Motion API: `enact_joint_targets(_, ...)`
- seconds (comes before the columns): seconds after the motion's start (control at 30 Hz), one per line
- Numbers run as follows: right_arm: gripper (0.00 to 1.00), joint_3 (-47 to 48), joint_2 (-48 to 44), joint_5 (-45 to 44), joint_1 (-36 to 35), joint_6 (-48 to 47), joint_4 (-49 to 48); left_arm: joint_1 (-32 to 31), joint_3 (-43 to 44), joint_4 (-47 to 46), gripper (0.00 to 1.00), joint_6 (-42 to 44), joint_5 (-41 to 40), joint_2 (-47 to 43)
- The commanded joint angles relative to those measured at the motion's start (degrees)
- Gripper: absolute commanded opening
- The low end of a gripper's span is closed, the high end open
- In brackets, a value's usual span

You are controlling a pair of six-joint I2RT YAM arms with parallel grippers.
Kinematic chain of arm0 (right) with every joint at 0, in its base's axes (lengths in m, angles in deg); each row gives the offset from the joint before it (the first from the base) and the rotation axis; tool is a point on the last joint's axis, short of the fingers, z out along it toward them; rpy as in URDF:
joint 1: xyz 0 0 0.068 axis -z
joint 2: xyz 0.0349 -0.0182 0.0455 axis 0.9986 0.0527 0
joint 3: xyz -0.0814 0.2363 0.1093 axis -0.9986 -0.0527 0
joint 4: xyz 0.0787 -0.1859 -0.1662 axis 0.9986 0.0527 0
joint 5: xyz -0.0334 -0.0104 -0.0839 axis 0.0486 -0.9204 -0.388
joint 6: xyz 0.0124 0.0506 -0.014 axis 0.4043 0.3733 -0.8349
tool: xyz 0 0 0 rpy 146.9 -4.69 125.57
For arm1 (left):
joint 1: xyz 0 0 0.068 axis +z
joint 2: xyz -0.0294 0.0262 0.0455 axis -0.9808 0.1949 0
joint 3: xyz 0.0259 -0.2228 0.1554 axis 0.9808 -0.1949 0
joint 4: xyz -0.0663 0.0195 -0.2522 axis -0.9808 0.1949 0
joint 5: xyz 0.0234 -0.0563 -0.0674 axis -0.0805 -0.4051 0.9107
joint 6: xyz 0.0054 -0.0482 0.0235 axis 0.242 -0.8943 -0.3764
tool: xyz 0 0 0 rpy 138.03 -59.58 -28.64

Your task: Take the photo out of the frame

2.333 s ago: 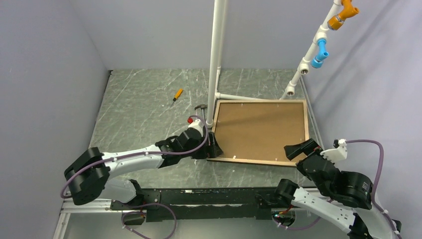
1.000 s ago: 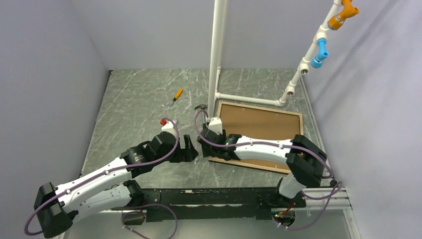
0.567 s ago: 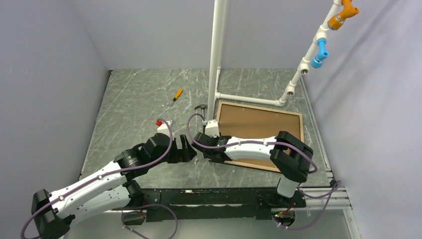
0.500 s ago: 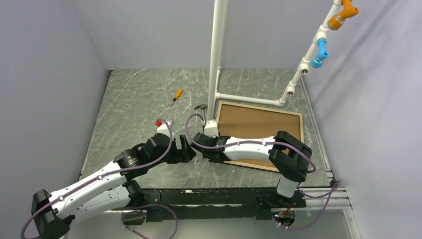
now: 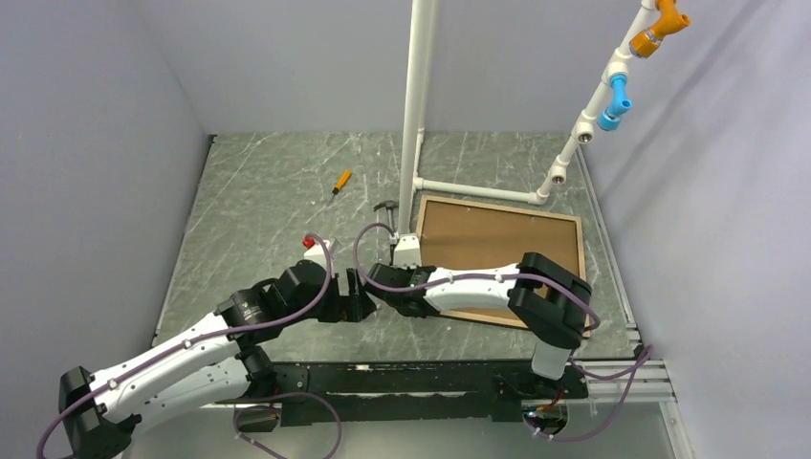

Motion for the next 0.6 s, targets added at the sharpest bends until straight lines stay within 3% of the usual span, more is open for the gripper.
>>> enact_joint_targets(0.0,0.23,-4.56,-4.31,-0.94,-5.69,0.85,1.60,0.56,2.01,-3.40,0.99,-0.25,-2.21,0.80)
enact_joint_targets(0.2,0.19,-9.95,-9.56,2.03,-7.36,2.99,1.51,0.58,2.63,-2.69,0.99,-0.26,-2.26,1.86)
enact_joint_targets(0.33,0.23,-10.15,-13.47,2.52,-8.59,1.45,2.55,0.78,3.46,-2.31,0.99,0.06,-3.06,2.55)
enact_joint_targets(0.57,0.75,-3.70,-24.17,-0.30,-7.62,-8.27,3.61,5.54,9.67,1.80,0.99,2.69,-2.90,9.02)
